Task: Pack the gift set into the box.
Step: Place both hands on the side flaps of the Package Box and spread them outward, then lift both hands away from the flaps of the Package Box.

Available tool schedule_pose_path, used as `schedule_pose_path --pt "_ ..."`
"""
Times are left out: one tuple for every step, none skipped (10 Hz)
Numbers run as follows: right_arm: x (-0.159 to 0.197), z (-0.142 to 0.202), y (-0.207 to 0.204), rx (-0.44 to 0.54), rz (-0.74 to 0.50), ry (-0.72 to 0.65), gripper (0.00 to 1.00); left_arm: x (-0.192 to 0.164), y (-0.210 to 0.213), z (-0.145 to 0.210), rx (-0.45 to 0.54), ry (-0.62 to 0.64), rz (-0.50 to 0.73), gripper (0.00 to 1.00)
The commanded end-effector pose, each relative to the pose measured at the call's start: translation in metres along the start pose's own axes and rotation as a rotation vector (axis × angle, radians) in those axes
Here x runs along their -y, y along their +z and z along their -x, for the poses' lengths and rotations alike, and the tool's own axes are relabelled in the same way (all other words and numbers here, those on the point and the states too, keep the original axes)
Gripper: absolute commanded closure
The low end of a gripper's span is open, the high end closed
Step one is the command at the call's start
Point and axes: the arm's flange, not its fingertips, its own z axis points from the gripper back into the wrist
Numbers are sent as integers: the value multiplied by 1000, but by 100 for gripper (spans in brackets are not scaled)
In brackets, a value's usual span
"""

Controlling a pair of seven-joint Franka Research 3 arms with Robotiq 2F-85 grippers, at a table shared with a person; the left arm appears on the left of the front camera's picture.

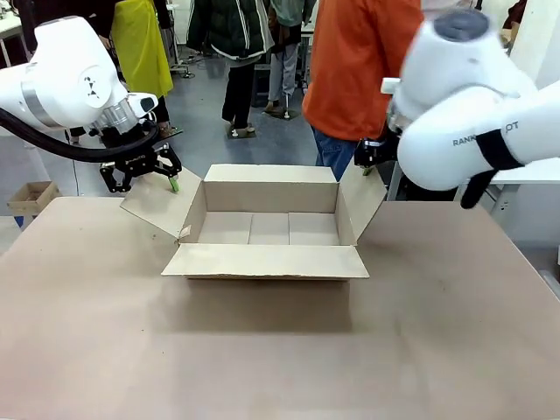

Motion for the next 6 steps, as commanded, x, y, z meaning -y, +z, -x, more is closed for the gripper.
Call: schedule_pose_path --pt "-21 -8 8 -24 127 33 0 1 3 1 5 13 -12 0" --pt "-21 -8 8 -24 127 33 0 1 3 1 5 13 -12 0" --pt "-21 -8 8 -24 127 33 0 1 3 1 5 13 -12 0" --pt "-21 -8 8 -24 127 33 0 1 3 1 5 13 -12 0" --pt "-21 -8 8 -24 127 33 0 1 3 1 5 13 -12 0" --pt "-21 -8 8 -24 127 33 0 1 3 1 5 13 -12 0"
